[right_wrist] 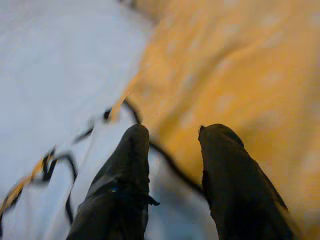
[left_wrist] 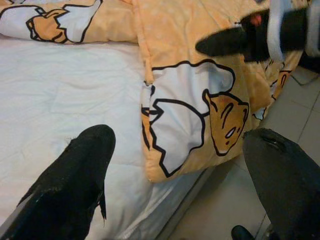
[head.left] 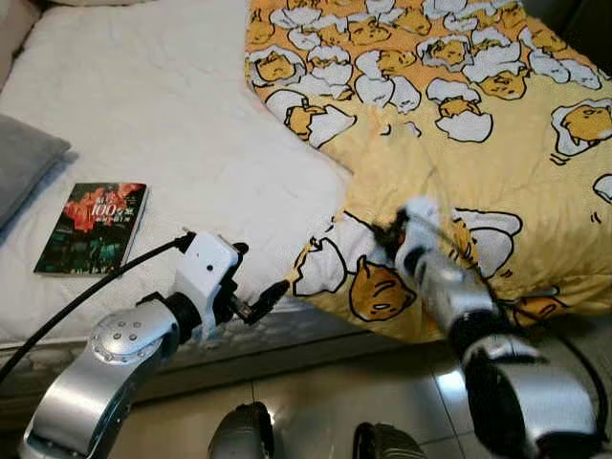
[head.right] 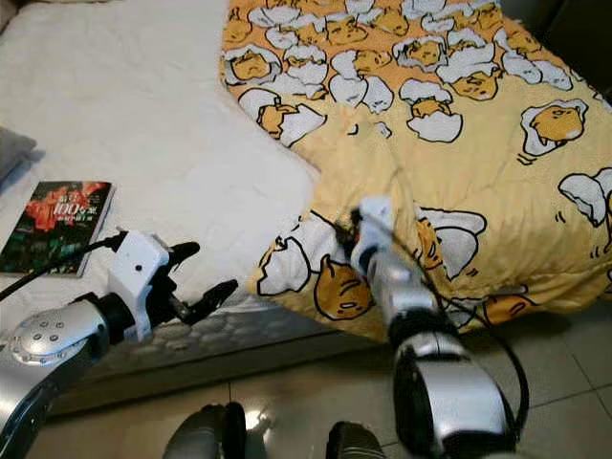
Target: Clean up the room
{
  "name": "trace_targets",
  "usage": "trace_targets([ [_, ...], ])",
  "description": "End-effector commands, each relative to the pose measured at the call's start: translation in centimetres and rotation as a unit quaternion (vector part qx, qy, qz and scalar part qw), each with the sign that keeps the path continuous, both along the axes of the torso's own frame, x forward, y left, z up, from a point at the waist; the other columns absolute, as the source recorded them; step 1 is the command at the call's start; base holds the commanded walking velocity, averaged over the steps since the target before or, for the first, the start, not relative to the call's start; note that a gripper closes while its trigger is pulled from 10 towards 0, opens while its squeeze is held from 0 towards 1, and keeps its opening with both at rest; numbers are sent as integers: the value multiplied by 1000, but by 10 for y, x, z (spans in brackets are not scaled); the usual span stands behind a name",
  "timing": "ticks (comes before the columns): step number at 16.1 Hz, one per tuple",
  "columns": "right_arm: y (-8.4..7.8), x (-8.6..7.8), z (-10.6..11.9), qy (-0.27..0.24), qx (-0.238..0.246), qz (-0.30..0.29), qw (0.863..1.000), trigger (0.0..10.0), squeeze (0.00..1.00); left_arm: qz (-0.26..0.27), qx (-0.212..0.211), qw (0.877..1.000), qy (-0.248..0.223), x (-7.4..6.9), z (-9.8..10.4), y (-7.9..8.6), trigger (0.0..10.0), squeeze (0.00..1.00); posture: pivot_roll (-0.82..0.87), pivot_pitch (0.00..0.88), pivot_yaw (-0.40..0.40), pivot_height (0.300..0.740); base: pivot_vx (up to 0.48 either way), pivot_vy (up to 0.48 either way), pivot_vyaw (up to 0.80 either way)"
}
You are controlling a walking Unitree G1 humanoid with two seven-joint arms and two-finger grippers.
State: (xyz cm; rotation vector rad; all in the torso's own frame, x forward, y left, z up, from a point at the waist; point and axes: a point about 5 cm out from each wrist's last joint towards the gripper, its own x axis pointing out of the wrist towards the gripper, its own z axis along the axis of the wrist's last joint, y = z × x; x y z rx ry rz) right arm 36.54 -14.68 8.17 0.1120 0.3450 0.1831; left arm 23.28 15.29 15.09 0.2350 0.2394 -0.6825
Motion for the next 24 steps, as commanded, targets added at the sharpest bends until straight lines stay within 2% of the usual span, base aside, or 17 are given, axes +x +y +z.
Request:
trace_targets([
  [1,-2,1,-1,19,15,-36,999,10000,1000,-3,8,1000,-2,-2,0,2,10000,0,121,126,33,740,0,0,0],
  [6,0,12,13,26,-16,-65,997,10000,1000,-3,14,1000,0,-11,1,7,10000,0,146,152,18,740,0,0,0],
  [10,3,12,10,43,-45,-70,996,10000,1000,-2,18,1000,4,-16,3,10,10000,0,162,173,16,740,0,0,0],
  [11,3,10,6,56,-49,-63,995,10000,286,-3,21,1000,6,-19,4,11,10000,0,172,188,16,740,0,0,0],
  [12,2,8,2,68,-60,-58,994,10000,0,-4,24,1000,8,-23,6,13,10000,0,188,214,16,740,0,0,0],
  [16,-4,-2,-14,109,-75,-64,989,10000,0,-5,46,999,16,-42,14,22,10000,0,245,272,11,740,0,0,0],
  [18,-4,-6,-19,119,-83,-59,988,10000,0,0,55,998,18,-46,18,27,10000,0,260,291,8,740,0,0,0],
  [19,-4,-7,-21,121,-80,-59,988,3686,0,2,57,998,19,-48,19,28,10000,0,264,298,6,740,0,0,0],
  [20,-4,-7,-21,122,-78,-59,988,0,0,2,59,998,20,-50,19,29,10000,0,268,300,5,740,0,0,0],
  [24,-6,-8,-23,122,-75,-59,988,0,0,-15,46,998,29,-57,23,24,10000,0,273,302,3,740,0,0,0],
])
